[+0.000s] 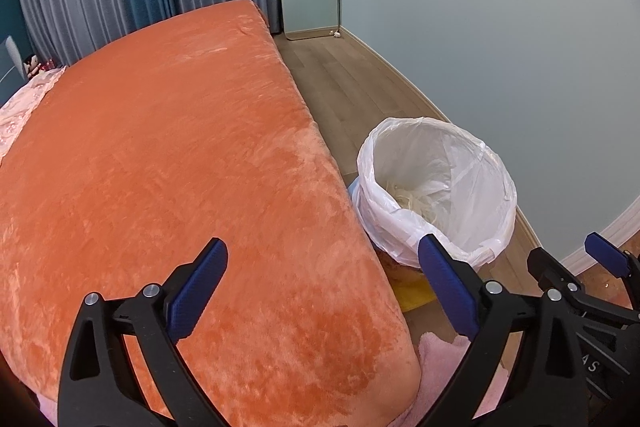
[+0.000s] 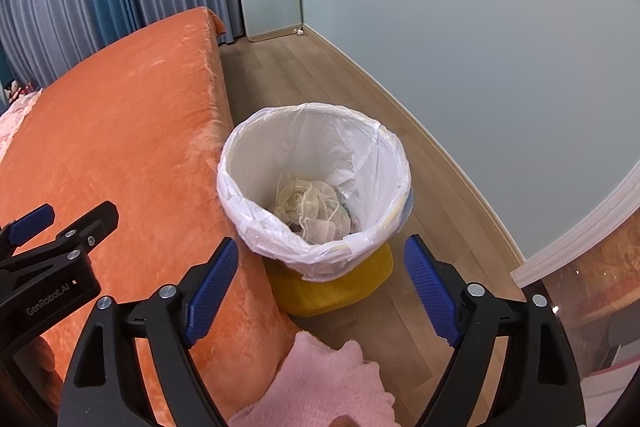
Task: Collect trash
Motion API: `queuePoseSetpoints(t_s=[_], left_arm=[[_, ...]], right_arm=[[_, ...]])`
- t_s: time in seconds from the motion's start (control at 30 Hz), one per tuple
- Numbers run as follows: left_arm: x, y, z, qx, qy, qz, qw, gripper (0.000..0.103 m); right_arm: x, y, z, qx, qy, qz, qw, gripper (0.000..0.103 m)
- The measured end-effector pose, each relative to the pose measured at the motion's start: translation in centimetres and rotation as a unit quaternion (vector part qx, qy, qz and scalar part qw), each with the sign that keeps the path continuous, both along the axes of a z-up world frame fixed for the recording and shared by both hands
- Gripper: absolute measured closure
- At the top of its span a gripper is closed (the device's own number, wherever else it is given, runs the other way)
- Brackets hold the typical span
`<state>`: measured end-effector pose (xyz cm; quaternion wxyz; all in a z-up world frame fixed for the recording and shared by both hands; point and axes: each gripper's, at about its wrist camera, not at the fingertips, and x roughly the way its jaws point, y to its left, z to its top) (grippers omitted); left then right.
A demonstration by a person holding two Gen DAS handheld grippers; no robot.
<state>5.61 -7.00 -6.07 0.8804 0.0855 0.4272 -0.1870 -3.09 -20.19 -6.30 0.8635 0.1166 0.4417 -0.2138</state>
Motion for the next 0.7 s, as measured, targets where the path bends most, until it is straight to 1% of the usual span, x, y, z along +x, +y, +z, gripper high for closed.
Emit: queuePoseSetpoints(t_s=[0.1,0.17,0.33,0.6,0.7], left_arm=[[-0.3,0.2,0.0,0.002,-0.002,0.005,1.0000,0.011],[-0.6,0.3,0.0,0.003,-0.007,0.011,0.9999,0.010],[-1.0,0.6,0.0,0.008,-0.014,0.015,0.9997,0.009],[-1.2,0.8,-0.5,0.000,0.000,0.023,0.9997,0.009],[-1.3,0.8,-0.6,0.003,-0.004,0.026,0.9997,0.009]], right_arm=[[-0.5,0.2,0.0,-0.007,-0.003,0.001,1.000,0.018],[-0.9,0.4,0.0,-0.005,-0.007,0.001,1.000,0.012],[-1.5,1.0,-0.4,-0.010,-0.008,0.010,1.000,0.012],[-2.1,1.7,-0.6,-0.021,-0.008,0.014,1.000,0.012],[-2.1,1.9,-0.6,-0.027,-0.007,0.016,0.999,0.012]])
